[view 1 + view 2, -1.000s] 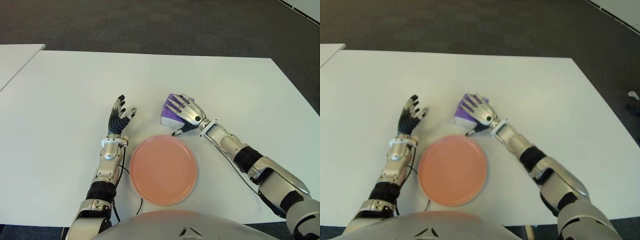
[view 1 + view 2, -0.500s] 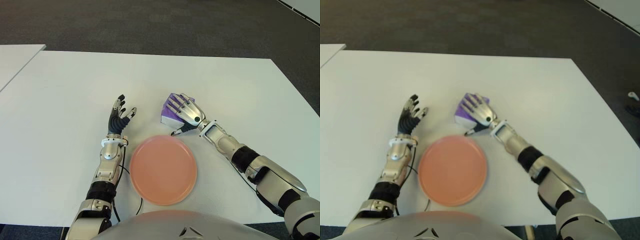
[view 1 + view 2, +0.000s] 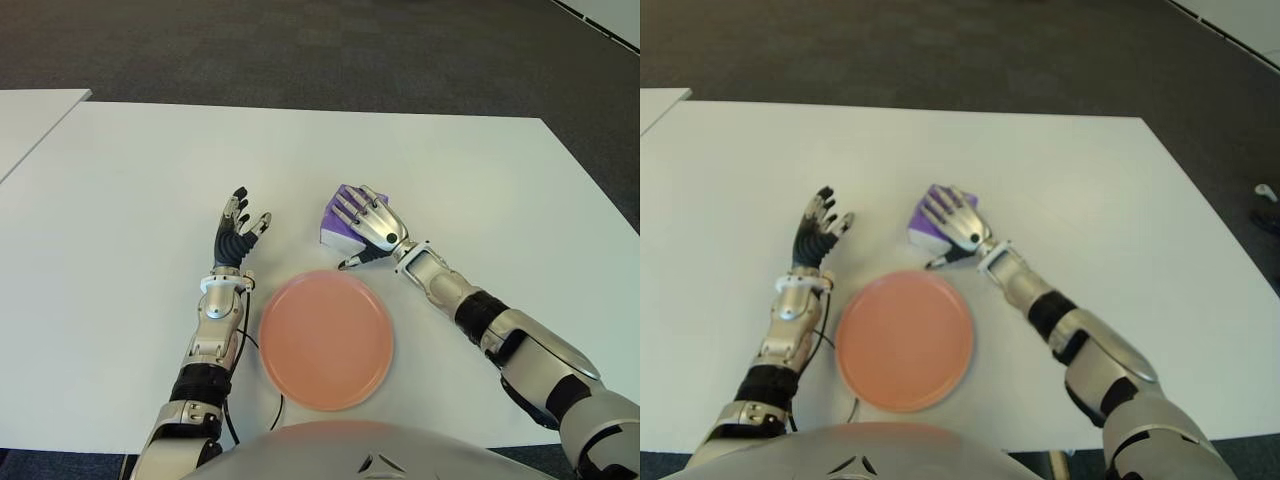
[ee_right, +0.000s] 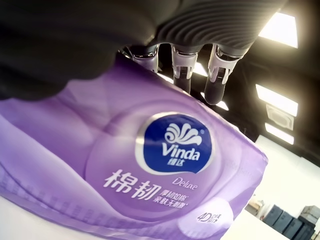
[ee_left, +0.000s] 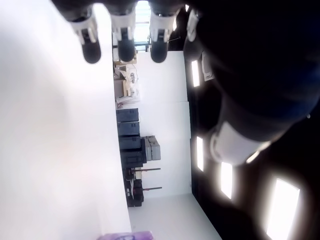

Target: Put the tissue paper into the plate.

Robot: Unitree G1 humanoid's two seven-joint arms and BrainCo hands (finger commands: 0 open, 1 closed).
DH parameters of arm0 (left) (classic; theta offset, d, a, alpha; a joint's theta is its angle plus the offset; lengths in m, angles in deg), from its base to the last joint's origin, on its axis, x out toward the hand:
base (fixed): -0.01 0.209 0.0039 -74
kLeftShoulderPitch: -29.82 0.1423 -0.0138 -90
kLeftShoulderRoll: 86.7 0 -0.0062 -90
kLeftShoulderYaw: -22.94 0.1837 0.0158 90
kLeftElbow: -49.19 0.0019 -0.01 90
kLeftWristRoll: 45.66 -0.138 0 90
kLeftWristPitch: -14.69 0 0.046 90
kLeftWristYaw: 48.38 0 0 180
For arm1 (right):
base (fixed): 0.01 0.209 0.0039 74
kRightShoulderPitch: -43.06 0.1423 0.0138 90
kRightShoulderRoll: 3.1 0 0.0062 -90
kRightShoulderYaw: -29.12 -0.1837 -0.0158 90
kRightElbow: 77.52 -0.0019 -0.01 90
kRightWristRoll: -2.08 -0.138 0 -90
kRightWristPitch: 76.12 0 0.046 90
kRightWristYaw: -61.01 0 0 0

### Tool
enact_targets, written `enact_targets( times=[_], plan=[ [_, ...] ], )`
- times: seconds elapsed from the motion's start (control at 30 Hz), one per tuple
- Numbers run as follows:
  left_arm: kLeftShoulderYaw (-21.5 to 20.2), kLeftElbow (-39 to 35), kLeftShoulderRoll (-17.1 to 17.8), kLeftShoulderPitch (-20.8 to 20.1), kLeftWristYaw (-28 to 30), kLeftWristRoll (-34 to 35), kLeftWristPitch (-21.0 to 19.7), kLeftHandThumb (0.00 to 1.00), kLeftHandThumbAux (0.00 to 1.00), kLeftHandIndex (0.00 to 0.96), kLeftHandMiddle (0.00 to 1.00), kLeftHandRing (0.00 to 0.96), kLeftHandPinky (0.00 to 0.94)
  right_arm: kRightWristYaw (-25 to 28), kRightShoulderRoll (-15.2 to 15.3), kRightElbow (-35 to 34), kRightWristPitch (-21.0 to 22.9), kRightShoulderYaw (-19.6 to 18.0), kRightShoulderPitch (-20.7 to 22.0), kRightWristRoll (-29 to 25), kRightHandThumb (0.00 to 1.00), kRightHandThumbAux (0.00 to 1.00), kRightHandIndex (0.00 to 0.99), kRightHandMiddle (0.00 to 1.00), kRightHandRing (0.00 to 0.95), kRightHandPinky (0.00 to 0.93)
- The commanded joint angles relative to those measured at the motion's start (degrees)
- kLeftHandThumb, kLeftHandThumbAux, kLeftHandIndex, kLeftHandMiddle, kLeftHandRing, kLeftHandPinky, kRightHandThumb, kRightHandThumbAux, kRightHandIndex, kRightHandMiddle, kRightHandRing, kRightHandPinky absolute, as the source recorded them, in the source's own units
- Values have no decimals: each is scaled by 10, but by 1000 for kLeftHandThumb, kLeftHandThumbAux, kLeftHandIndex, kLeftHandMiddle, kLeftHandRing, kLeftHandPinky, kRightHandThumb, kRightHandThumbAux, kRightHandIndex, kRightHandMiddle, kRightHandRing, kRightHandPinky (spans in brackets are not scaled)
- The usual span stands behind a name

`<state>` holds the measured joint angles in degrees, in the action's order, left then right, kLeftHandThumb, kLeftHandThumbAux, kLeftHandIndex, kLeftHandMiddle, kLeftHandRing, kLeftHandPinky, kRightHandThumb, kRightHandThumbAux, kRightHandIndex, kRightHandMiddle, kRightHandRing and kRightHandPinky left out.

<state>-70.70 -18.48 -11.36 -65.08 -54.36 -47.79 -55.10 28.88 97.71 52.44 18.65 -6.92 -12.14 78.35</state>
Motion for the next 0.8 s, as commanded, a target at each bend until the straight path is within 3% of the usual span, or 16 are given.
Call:
enact_targets(
  times=[0.03,0.27,0.33,0.4,0.5,0.6,0.8],
  plan=[
    [-3,-4,-4,9,-2,3,-10,148,710,88,61,24,3,51,-5,55,-27,55,-68,24,301,497,0,0,0,0],
    [-2,-7,-3,10,-3,0,-8,147,703,82,57,22,1,50,-10,56,-32,36,-74,-5,377,518,0,0,0,10],
    [-1,-8,-3,11,-4,-2,-6,145,706,80,56,21,0,39,-15,62,-34,27,-77,-22,408,534,0,0,0,49],
    [-1,-8,-3,11,-5,-3,-4,139,710,78,56,22,1,25,-21,70,-35,19,-80,-36,489,554,8,66,148,253],
    [-2,-7,-2,12,-7,-5,-1,133,715,77,59,25,10,6,-27,82,-38,14,-80,-47,557,567,34,142,278,409],
    [-3,-5,-1,12,-8,-6,1,126,722,79,63,30,18,-15,-33,101,-52,9,-78,-65,604,574,73,208,364,493],
    [-7,-4,0,11,-8,-1,0,122,731,82,66,34,19,-12,-44,136,-98,-6,-69,-108,623,587,119,259,418,530]
  ],
)
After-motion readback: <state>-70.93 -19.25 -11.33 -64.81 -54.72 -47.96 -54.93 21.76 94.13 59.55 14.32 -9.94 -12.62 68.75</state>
